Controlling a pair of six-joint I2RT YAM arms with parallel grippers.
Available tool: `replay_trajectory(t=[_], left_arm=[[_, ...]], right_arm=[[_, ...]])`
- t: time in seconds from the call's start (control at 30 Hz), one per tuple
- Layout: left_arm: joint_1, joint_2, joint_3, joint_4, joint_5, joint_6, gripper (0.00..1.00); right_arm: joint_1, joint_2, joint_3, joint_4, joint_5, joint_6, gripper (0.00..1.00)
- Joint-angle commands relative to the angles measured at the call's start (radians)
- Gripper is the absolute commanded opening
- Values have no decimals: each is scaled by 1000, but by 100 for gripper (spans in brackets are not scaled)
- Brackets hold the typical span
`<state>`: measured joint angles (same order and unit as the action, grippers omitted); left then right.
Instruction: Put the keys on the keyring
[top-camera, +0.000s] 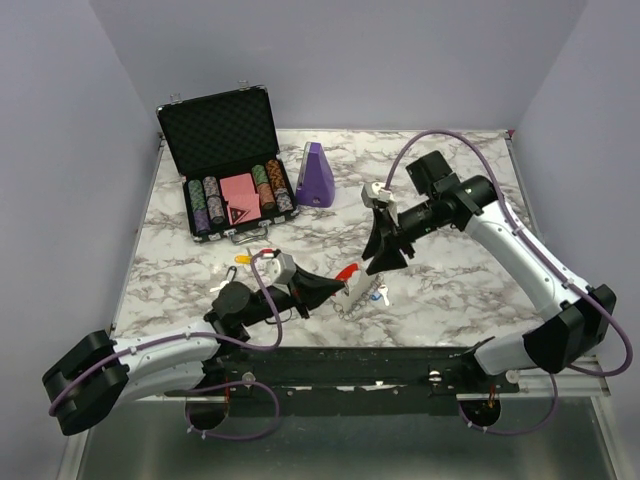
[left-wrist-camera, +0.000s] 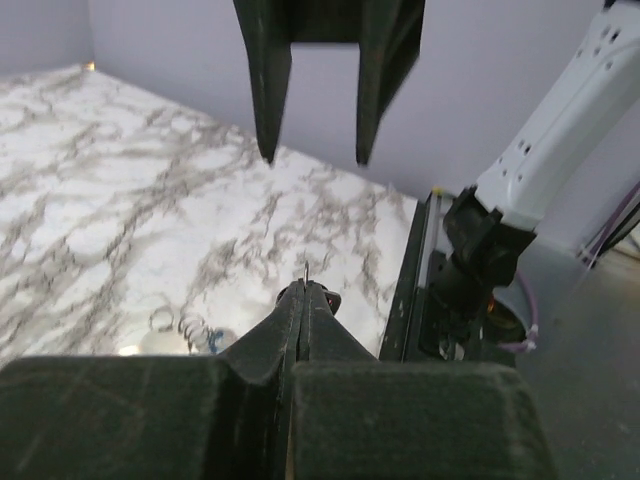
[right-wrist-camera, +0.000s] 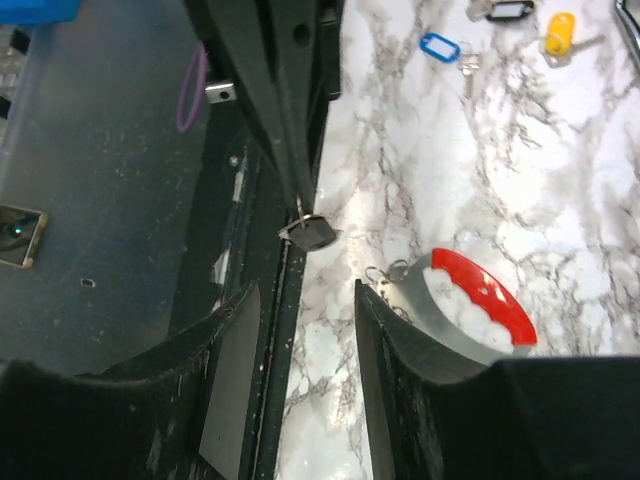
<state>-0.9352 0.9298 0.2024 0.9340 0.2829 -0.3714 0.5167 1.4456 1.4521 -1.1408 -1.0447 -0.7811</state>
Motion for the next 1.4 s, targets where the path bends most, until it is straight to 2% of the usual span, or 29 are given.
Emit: replay_trajectory(t=[0.0, 0.13, 0.7, 0.87, 1.23, 1.37], left_arm=[[3, 38, 9, 319, -36, -104, 0], [3, 79, 29, 384, -19, -127, 0], [-4, 176, 63, 450, 18, -169, 0], [-5, 193, 66, 466, 18, -175, 0], [-8, 192, 63, 468, -7, -175, 0], [-8, 191, 66, 465, -5, -175, 0]], right_arm=[[9, -73, -114, 154, -150, 60, 51], [9, -94, -177, 240, -205, 85, 47], [9, -73, -179, 309, -264, 146, 27], [9, -67, -185, 323, -273, 160, 23], [8, -90, -242, 414, -253, 244, 22], [9, -87, -233, 411, -262, 244, 14]])
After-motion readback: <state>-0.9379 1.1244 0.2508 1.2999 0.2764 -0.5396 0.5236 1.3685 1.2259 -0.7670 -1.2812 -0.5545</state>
